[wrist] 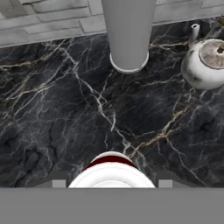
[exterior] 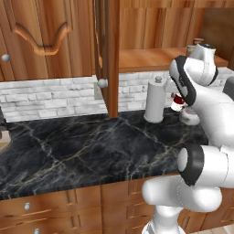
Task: Pick the cans from the counter and place them in their designated side in the cabinet.
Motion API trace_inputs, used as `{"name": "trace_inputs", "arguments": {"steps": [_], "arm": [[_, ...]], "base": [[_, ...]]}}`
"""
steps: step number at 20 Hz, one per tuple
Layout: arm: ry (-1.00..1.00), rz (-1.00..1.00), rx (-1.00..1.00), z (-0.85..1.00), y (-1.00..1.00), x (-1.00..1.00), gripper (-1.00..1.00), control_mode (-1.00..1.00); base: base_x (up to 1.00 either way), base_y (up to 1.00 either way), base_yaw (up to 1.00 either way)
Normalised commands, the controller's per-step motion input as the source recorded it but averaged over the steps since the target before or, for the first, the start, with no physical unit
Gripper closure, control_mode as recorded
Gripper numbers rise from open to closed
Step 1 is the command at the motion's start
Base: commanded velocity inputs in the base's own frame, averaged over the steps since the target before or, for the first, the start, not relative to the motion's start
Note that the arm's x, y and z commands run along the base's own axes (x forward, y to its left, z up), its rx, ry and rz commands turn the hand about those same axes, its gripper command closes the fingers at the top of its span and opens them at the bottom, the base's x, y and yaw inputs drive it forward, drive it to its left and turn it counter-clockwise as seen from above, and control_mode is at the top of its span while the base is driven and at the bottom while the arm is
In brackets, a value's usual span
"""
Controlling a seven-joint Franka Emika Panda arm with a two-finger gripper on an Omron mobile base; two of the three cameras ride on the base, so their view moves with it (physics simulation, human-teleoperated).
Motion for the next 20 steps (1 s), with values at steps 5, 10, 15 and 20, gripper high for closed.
{"name": "trace_inputs", "arguments": {"steps": [5, 10, 15, 20], "arm": [[-0.2, 0.0, -0.08, 0.37, -0.02, -0.34, 1.0, -1.0], [-0.23, 0.0, -0.09, 0.32, -0.05, -0.27, 1.0, -1.0], [-0.17, 0.0, -0.08, 0.26, -0.12, -0.15, 1.0, -1.0], [-0.12, 0.0, -0.05, 0.32, -0.15, 0.0, 1.0, -1.0]], "base": [[0.0, 0.0, 0.0], [0.0, 0.0, 0.0], [0.0, 0.0, 0.0], [0.0, 0.0, 0.0]]}}
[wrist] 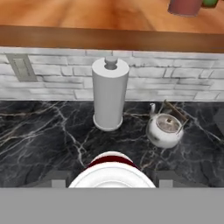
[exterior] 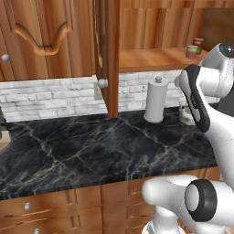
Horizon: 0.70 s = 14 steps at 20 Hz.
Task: Pick the cans from the counter and place them in their designated side in the cabinet.
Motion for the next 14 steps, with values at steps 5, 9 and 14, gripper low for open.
{"name": "trace_inputs", "arguments": {"steps": [5, 9, 14], "arm": [[-0.12, 0.0, -0.04, 0.33, -0.08, 0.0, 1.0, -1.0], [-0.11, 0.0, -0.04, 0.34, -0.04, 0.0, 1.0, -1.0], [-0.09, 0.0, -0.02, 0.23, -0.02, 0.06, 1.0, -1.0]], "base": [[0.0, 0.0, 0.0], [0.0, 0.0, 0.0], [0.0, 0.0, 0.0]]}}
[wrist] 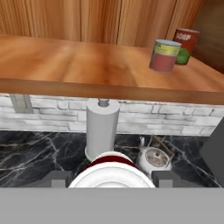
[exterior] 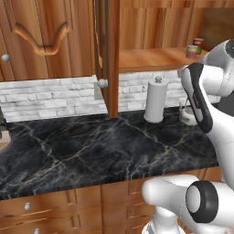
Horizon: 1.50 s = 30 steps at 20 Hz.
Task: Pick the cans from the counter and place them in their designated side in the cabinet.
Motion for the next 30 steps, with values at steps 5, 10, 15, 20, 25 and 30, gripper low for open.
{"name": "trace_inputs", "arguments": {"steps": [5, 10, 15, 20, 25, 30], "arm": [[-0.1, 0.0, -0.03, 0.23, -0.05, 0.07, 1.0, -1.0], [-0.09, 0.0, -0.03, 0.26, -0.07, 0.1, 1.0, -1.0], [-0.06, 0.0, -0.02, 0.19, -0.06, 0.2, 1.0, -1.0], [-0.02, 0.0, 0.0, 0.13, -0.03, 0.33, 1.0, -1.0], [-0.01, 0.0, 0.0, 0.22, -0.12, 0.3, 1.0, -1.0], [0.0, 0.0, 0.0, 0.11, -0.09, 0.39, 1.0, -1.0]], "base": [[0.0, 0.0, 0.0], [0.0, 0.0, 0.0], [0.0, 0.0, 0.0], [0.0, 0.0, 0.0], [0.0, 0.0, 0.0], [0.0, 0.0, 0.0]]}}
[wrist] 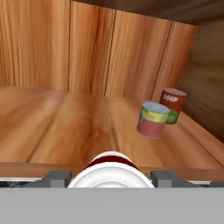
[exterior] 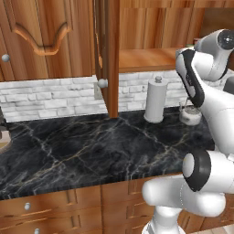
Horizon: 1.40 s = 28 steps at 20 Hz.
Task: Pick the cans from the counter and place them in their designated side in the cabinet.
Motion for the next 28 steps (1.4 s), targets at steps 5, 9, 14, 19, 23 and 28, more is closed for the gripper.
{"name": "trace_inputs", "arguments": {"steps": [5, 9, 14, 19, 23, 28], "arm": [[0.03, 0.0, 0.0, 0.0, -0.05, 0.44, 1.0, -1.0], [0.04, 0.0, 0.0, 0.0, -0.08, 0.42, 1.0, -1.0], [0.05, 0.0, 0.0, 0.0, -0.12, 0.41, 1.0, -1.0], [0.02, 0.0, 0.0, -0.05, -0.12, 0.35, 1.0, -1.0], [0.02, 0.0, 0.0, -0.04, -0.12, 0.35, 1.0, -1.0], [0.03, 0.01, 0.0, -0.1, -0.14, 0.35, 1.0, -1.0]], "base": [[0.0, 0.0, 0.0], [0.0, 0.0, 0.0], [0.0, 0.0, 0.0], [0.0, 0.0, 0.0], [0.0, 0.0, 0.0], [0.0, 0.0, 0.0]]}}
